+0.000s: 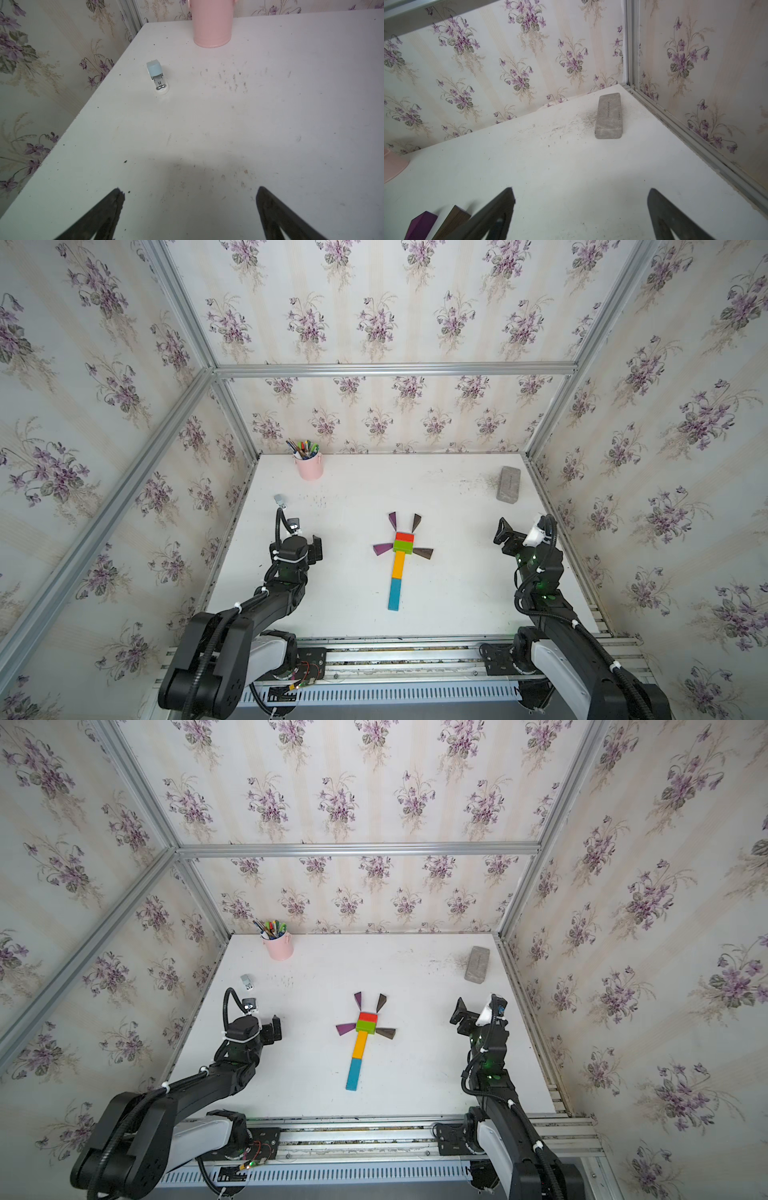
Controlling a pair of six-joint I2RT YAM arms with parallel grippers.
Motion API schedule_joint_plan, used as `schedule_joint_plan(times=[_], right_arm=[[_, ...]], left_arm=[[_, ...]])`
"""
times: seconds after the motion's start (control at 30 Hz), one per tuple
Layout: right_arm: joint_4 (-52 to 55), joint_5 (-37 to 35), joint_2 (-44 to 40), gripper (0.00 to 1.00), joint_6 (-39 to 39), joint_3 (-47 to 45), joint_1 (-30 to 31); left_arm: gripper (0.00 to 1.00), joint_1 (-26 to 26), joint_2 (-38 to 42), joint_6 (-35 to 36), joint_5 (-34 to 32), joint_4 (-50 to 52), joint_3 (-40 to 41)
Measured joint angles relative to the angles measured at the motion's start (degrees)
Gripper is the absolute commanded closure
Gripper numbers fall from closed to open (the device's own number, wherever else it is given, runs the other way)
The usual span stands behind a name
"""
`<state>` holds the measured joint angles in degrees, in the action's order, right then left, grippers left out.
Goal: Assemble a small pinwheel with building blocks
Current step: Reset both arms
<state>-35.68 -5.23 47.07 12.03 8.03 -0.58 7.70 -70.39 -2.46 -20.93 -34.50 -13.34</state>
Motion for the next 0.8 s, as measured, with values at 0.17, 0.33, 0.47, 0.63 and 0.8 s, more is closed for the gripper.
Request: schedule_joint_plan(times=[0.17,0.33,0.47,0.63,0.8], right_arm=[[-10.27,-1.40,6.93,0.00,-1.49,-2.19,-0.63],[-22.77,-1.20,18.95,0.00,-3.48,-4.39,-0.83],[-35.17,1.99,31.56,0.00,-5.33,-5.05,-0.98],[-40.68,6.97,40.02,0.00,-7.52,-0.50,-0.98],[-39.71,10.80,40.81,0.00,-9.62,3.74,-0.44]], left_arm=[[0.01,-4.07,-16.41,0.17,6.93,-16.65,-1.46],[0.01,-4.42,-15.80,0.20,10.75,-22.56,-2.67],[0.01,-4.42,-14.62,-0.17,10.49,-19.52,-3.37],[0.00,-3.54,-15.52,0.31,11.34,-15.67,-8.07],[0.00,-3.56,-15.50,0.42,11.52,-13.57,-7.91]])
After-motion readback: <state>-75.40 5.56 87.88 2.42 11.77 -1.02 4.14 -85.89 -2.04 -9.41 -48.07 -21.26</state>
